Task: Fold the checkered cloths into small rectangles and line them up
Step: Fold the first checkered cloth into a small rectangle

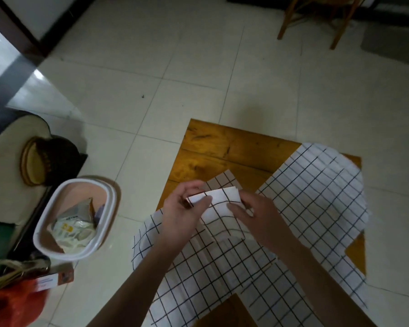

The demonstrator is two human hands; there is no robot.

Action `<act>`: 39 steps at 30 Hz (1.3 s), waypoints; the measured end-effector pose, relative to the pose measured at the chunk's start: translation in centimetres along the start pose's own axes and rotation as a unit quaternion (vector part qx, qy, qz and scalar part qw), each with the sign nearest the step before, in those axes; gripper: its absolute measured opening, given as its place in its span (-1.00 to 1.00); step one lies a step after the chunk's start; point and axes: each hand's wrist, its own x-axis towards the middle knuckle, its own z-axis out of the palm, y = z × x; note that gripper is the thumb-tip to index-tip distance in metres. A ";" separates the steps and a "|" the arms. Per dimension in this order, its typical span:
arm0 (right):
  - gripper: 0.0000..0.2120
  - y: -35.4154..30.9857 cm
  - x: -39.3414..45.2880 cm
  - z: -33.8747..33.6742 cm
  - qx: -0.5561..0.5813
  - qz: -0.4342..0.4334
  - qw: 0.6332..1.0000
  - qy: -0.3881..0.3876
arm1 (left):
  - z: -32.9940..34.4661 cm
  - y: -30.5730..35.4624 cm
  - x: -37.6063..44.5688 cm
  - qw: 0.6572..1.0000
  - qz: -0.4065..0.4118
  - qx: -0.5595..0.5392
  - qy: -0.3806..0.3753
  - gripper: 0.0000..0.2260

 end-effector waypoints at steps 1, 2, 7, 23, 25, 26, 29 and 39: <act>-0.94 -1.1 -1.0 -0.5 0.025 0.014 1.000 0.010 | -0.3 0.8 -0.7 0.999 -0.032 -0.027 -0.010 -0.71; -0.97 -2.2 -2.0 -1.0 0.053 0.031 0.998 0.018 | -0.6 1.4 -1.6 0.996 -0.065 -0.053 -0.022 -0.71; -0.78 -6.5 -7.0 -2.6 0.166 0.086 0.981 0.039 | -1.6 3.7 -8.3 0.987 -0.136 -0.066 -0.055 -0.86; -0.90 -16.4 -16.0 -3.4 0.253 0.102 0.962 0.029 | -6.3 9.1 -21.2 0.980 -0.138 -0.126 0.076 -0.94; -0.89 -17.9 -15.9 -2.8 0.245 0.085 0.965 0.023 | -7.6 9.0 -21.9 0.981 -0.140 -0.109 0.083 -0.96; -0.90 -18.6 -15.8 -2.4 0.244 0.078 0.966 0.018 | -8.4 8.9 -22.2 0.980 -0.136 -0.110 0.090 -0.97; -0.88 -20.4 -15.2 -0.6 0.242 0.086 0.966 0.003 | -10.8 9.1 -22.6 0.979 -0.113 -0.124 0.112 -0.96; -0.95 -26.9 -12.1 10.5 0.220 0.109 0.969 0.039 | -24.9 8.8 -19.7 0.989 -0.035 -0.082 0.118 -0.94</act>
